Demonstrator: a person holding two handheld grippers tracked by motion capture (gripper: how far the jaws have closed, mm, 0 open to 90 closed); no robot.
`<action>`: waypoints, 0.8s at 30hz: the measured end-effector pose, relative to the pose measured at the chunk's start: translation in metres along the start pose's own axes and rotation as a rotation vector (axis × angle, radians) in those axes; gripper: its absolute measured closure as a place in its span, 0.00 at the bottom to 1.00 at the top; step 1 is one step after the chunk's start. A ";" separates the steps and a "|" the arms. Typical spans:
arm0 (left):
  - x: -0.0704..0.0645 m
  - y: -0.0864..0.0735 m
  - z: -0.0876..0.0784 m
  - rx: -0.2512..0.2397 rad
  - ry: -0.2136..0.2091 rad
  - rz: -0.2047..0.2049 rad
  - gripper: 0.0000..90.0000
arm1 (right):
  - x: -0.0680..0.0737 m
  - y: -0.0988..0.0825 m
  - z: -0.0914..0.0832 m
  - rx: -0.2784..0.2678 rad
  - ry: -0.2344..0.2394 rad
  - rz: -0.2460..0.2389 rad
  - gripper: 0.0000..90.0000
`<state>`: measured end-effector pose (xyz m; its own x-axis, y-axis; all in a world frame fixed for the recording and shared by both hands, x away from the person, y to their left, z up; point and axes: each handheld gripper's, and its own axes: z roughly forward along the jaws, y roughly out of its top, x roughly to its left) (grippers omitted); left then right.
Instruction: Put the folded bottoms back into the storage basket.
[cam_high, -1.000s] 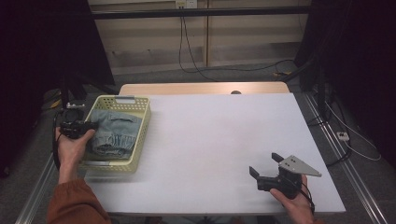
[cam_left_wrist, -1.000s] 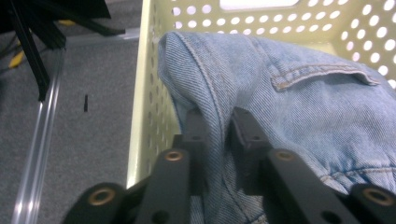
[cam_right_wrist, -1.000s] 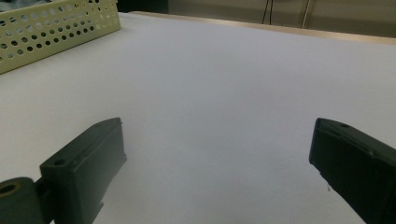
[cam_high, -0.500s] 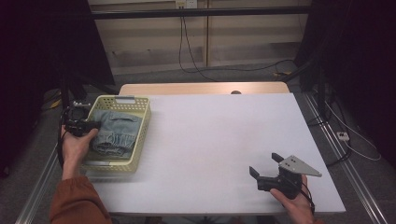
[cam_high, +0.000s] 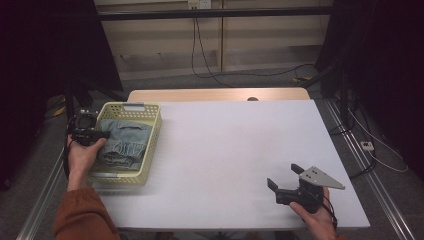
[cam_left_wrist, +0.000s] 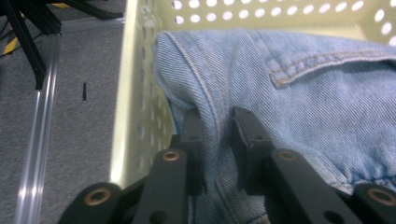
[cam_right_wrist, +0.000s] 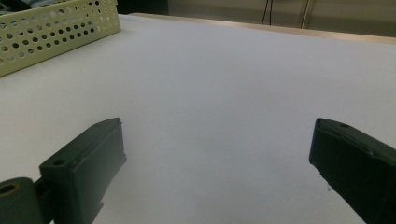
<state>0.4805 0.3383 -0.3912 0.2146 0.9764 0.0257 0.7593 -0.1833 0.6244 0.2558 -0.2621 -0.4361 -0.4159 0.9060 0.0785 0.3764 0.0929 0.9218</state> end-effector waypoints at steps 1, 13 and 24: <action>-0.001 0.000 0.001 0.005 0.008 0.011 0.86 | 0.000 0.000 0.000 0.000 -0.005 0.001 0.04; 0.003 0.003 0.013 0.056 0.018 0.042 0.87 | 0.000 0.000 0.001 0.002 0.001 0.006 0.04; -0.006 0.004 0.025 0.121 0.060 0.130 0.88 | 0.000 0.000 0.001 0.009 0.001 0.000 0.04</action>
<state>0.4977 0.3285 -0.4081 0.2816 0.9480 0.1485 0.7966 -0.3172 0.5146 0.2568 -0.2618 -0.4367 -0.4171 0.9054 0.0788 0.3836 0.0968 0.9184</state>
